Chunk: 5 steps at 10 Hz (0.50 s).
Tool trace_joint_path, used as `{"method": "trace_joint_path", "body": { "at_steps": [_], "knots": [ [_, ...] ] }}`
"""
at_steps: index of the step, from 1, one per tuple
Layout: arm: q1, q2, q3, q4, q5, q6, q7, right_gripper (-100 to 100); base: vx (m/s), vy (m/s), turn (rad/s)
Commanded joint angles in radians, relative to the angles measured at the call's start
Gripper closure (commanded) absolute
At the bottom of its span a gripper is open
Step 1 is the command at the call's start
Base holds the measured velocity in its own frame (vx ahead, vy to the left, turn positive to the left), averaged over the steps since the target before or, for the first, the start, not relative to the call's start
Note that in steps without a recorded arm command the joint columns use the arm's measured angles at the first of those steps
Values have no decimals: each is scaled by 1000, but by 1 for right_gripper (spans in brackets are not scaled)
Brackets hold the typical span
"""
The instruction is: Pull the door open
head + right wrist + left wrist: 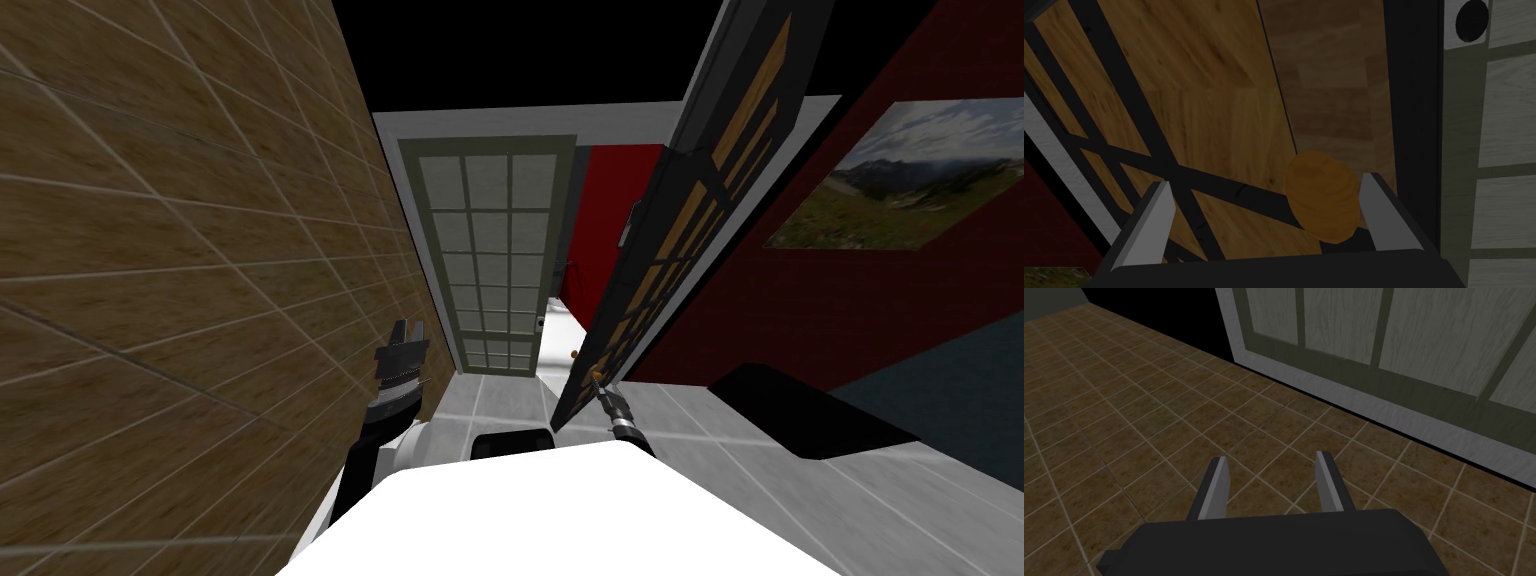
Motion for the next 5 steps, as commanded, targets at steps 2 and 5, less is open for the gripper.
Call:
{"method": "trace_joint_path", "body": {
  "at_steps": [2,5],
  "knots": [
    [11,-3,-8,0,-2,31,-3,100,-4,-6,-4],
    [15,-8,-3,3,-10,31,-38,100,-23,4,-1]
  ]
}}
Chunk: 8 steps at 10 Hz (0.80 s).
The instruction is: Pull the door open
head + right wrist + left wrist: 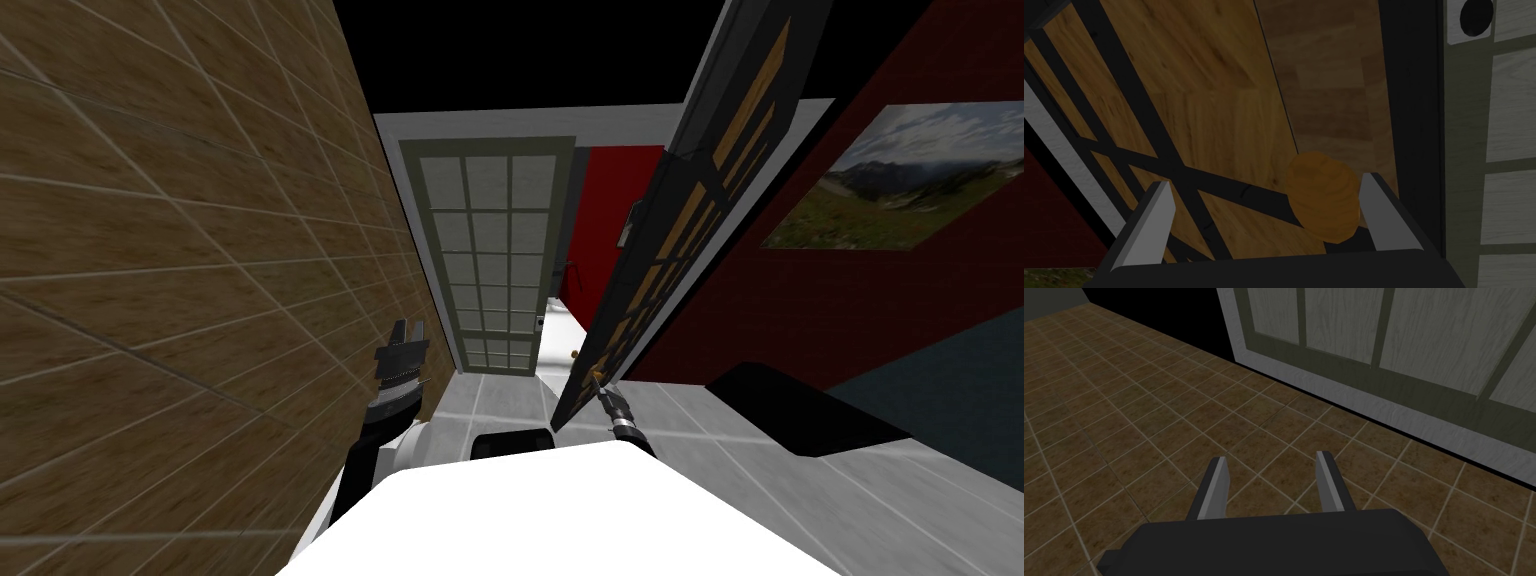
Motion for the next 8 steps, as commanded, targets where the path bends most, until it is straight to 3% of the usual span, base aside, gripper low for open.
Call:
{"method": "trace_joint_path", "body": {
  "at_steps": [1,5,6,8],
  "knots": [
    [21,-1,-4,-11,-2,32,-16,100,-18,-3,-9],
    [24,-6,0,-8,-9,32,-51,100,-25,-3,-8],
    [28,-11,4,-5,-17,32,-87,100,-32,2,-10],
    [28,-11,4,-5,-17,32,-87,100,-22,1,-17]
  ]
}}
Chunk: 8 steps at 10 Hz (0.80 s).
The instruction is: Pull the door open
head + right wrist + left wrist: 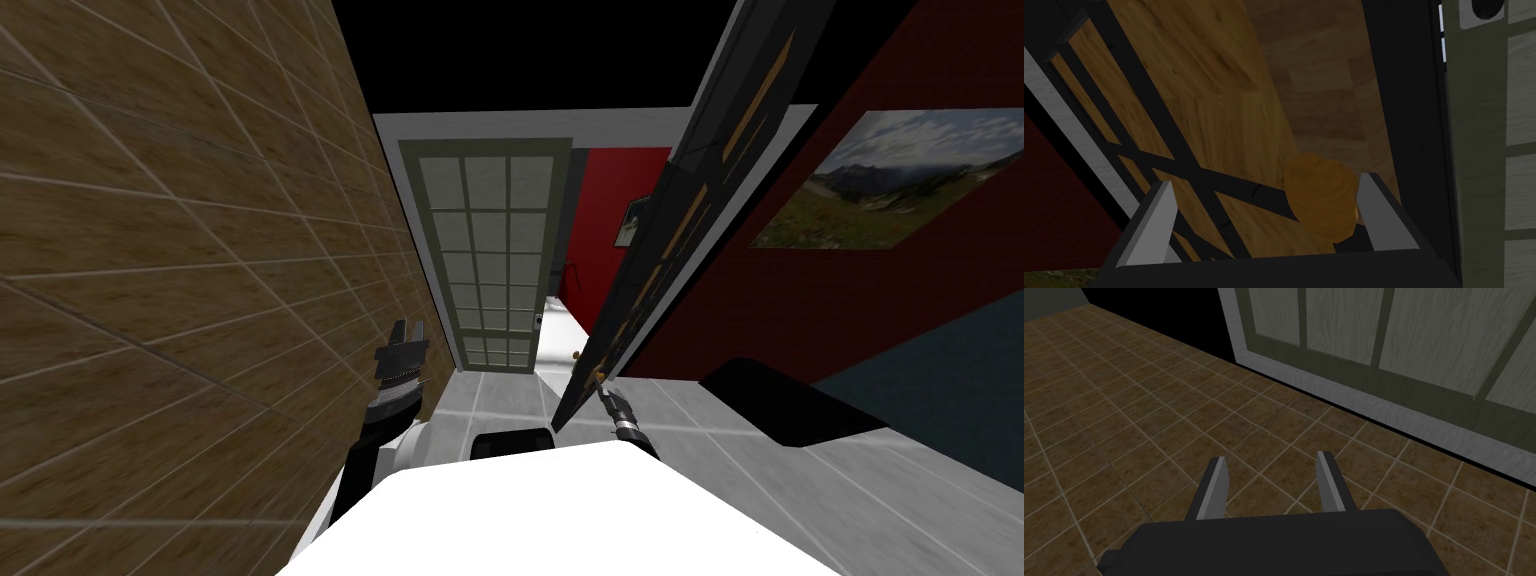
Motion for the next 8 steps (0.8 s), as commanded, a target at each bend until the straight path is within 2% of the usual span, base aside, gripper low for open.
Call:
{"method": "trace_joint_path", "body": {
  "at_steps": [1,4,8],
  "knots": [
    [14,0,-6,-2,-4,29,-12,100,-6,-3,1],
    [19,-10,4,3,-19,30,-88,100,-48,-3,-7],
    [19,-12,7,5,-23,30,-108,100,-14,-4,-6]
  ]
}}
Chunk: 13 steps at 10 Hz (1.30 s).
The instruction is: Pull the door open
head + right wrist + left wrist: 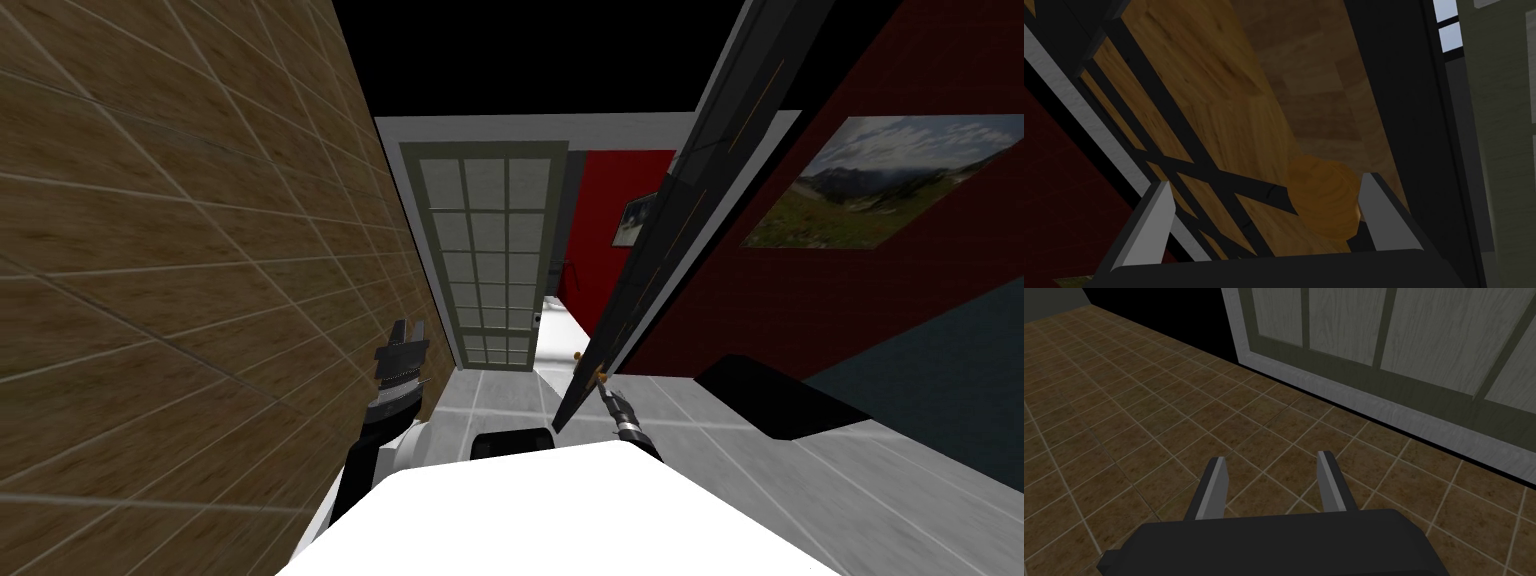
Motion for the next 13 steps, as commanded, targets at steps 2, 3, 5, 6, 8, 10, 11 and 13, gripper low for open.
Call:
{"method": "trace_joint_path", "body": {
  "at_steps": [2,3,5,6,8,10,11,13],
  "knots": [
    [24,10,-2,-30,-3,38,-20,100,1,3,-6],
    [24,10,-2,-30,-3,38,-20,100,0,0,0],
    [24,6,4,-27,-11,38,-62,100,-33,-4,-1],
    [25,4,8,-26,-16,38,-83,100,-23,-12,17],
    [25,4,8,-26,-16,38,-83,100,-3,0,-1],
    [25,-1,14,-23,-24,38,-124,100,-20,7,3],
    [25,-1,14,-23,-24,38,-124,100,-18,-6,-18],
    [26,-5,21,-21,-32,39,-166,100,-20,-4,-5]
  ]
}}
